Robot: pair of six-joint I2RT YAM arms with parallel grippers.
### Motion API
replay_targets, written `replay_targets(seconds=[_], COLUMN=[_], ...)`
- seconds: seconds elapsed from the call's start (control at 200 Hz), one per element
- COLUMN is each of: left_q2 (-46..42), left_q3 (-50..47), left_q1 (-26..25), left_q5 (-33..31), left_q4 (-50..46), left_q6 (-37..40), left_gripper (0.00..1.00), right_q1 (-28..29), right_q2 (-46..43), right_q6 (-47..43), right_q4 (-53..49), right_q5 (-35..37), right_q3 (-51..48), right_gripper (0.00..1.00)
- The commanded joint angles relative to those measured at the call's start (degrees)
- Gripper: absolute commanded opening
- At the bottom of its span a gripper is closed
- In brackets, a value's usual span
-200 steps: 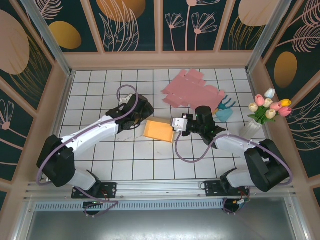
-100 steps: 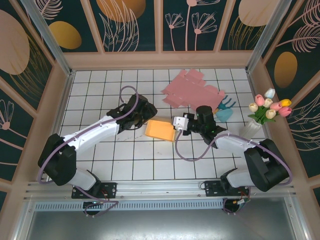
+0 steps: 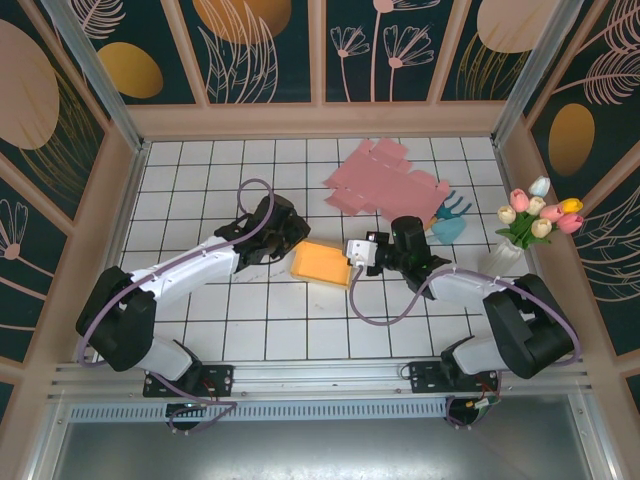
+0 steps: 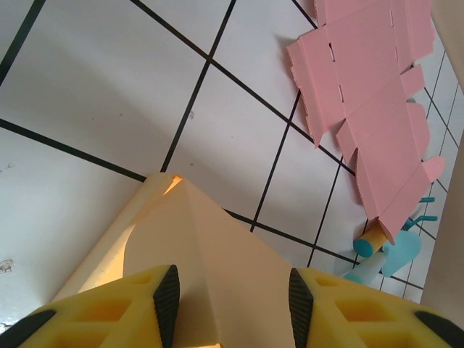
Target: Fold the paper box
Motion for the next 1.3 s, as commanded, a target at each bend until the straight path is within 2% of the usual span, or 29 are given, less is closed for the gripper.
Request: replay_targets(seconds=[0.0,0.52,0.631,0.761,0.836,0.936,1.296], left_q2=[0.27,0.88,0.32,-0.42,-0.99,-1.57,-2.87], left_q3=[0.60,7.74,7.39,1.43,-2.40,-4.33,-6.62], left_q1=[-2.84,-4.18,-5.23,-5.52,-5.54,-5.53,-5.53], left_q5=[7.36,6.07,2.21,-1.54,-3.67,-5.67,-12.89], left_q4=[6.01,2.39,0.46,1.38,2.31,2.26,-0.02], left_q6=[-3.49,-5.99,-4.52,-3.76,-4.22,-4.32,-5.35], left_gripper=[0.46,0.46,0.46,0.45,0.44,0.44,0.43], right_q1=[1.62,2.94,3.11,3.11,3.33,3.80,4.13], right_q2=[1.50,3.18,2.79,1.87,1.57,0.99,-1.23], right_q6=[-1.88,-1.49,-1.78,-2.01,-2.13,-2.72,-6.68], right_q4=[-2.06,-2.86,-3.89,-5.81,-8.26,-13.38,-34.79], right_q5=[0.77,2.02,2.10,2.76,3.23,3.90,11.24], right_q3=[1.85,2.97,3.03,3.22,4.06,6.13,13.63], right_gripper=[0.05,0.05,0.07,0.13,0.20,0.25,0.35])
